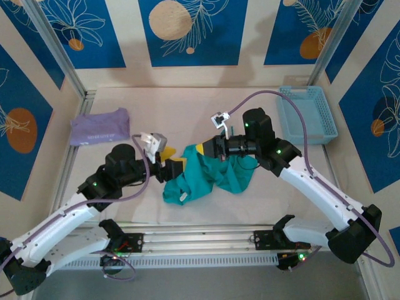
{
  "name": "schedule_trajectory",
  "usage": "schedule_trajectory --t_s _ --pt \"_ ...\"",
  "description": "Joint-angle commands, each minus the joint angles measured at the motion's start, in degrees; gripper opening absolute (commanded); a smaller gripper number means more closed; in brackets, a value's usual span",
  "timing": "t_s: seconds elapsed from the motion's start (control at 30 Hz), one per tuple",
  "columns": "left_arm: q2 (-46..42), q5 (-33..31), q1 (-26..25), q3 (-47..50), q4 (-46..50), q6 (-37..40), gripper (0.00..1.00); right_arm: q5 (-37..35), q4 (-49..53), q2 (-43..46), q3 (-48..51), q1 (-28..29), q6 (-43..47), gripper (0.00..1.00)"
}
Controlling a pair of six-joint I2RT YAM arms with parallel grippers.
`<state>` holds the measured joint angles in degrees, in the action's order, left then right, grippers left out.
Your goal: Fold the inside-out t-shirt
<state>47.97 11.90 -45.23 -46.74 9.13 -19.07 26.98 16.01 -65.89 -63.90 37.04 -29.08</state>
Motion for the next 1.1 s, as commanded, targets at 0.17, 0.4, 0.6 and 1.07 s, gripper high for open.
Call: schedule_trajectory --t_s 0.17,0.4,0.6,1.07 --pt "12.0 0.9 -2.5 -3.6 -7.3 2.7 0.32 0.4 -2.4 0.7 0.0 -0.1 -3.3 0.00" --pt "9.5 22.5 3.4 -0.3 -14.4 -3.0 0.00 -10.8 3.1 3.5 2.9 -6.2 2.9 0.08" --pt "8.5 34.1 9.3 2.8 -21.8 -12.9 0.00 -4.8 -3.5 8.3 10.8 -5.8 14.2 0.32" --pt "7.7 39.3 11.8 6.4 -30.8 -17.5 0.00 8.4 -17.7 3.6 14.3 -4.3 11.3 0.36"
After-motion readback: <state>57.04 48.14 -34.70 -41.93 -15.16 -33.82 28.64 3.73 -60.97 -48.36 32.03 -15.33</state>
